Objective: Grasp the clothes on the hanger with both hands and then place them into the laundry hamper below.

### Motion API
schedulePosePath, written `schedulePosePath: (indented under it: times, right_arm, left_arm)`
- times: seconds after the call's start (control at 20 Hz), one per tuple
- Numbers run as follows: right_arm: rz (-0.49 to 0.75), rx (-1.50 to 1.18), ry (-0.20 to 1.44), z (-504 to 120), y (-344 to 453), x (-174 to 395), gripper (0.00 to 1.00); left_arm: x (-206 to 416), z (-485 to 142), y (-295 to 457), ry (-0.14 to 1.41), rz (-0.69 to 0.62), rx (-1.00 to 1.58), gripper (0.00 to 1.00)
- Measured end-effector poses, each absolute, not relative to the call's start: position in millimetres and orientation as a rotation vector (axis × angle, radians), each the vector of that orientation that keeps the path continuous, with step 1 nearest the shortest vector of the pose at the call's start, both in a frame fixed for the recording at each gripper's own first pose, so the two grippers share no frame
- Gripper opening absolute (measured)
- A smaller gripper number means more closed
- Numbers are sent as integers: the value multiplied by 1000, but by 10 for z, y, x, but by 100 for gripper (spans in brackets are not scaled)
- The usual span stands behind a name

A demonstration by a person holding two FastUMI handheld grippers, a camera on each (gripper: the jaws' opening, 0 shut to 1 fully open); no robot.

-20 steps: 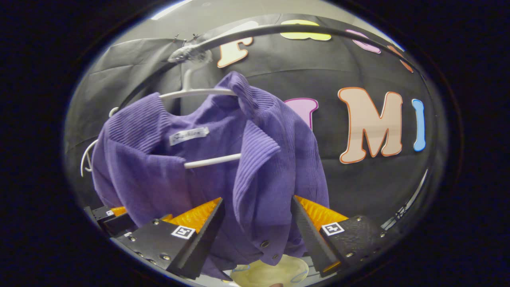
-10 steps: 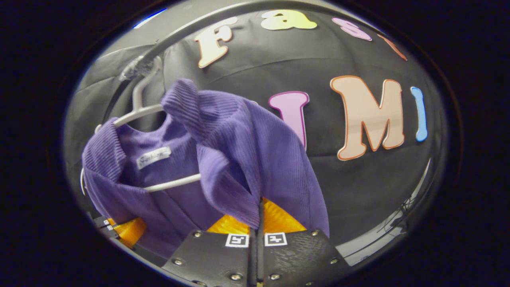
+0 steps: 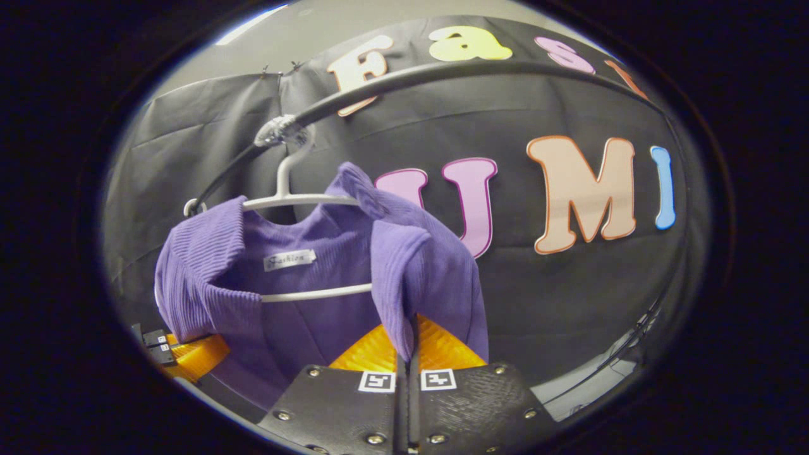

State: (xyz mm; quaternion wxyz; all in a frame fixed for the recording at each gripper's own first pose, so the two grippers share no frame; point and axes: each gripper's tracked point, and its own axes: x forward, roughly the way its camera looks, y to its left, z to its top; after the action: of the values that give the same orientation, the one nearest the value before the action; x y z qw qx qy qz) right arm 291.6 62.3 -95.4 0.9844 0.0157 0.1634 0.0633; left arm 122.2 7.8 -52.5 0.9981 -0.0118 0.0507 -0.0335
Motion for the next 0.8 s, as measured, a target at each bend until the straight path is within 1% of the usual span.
schedulePosePath:
  times: [0.05,0.1,0.15,0.25,0.35,0.4,0.5,0.6,0.8]
  right_arm:
    - [119,25,314,-876,607,2895,1]
    - [115,22,300,-812,594,2875,5]
    - [105,11,290,-754,575,2878,1]
    - [74,-29,285,-709,468,2890,0]
    - [65,-43,272,-648,451,2902,0]
    - [66,-46,269,-641,445,2908,0]
    - [56,-51,267,-632,407,2906,0]
    - [-27,-62,250,-604,202,2960,1]
    - [-98,-28,230,-565,49,3108,1]
  left_arm:
    - [1152,-459,72,96,-82,-35,0]
    - [1079,-384,67,93,-99,-45,0]
    - [993,-288,63,80,-114,-57,0]
    - [901,-147,154,75,-113,-87,2]
    - [839,-44,313,81,-89,-114,0]
    - [814,4,407,79,-76,-121,2]
    - [812,68,620,72,-37,-118,0]
    - [850,71,890,72,22,-92,0]
    - [963,120,1234,74,60,-98,0]
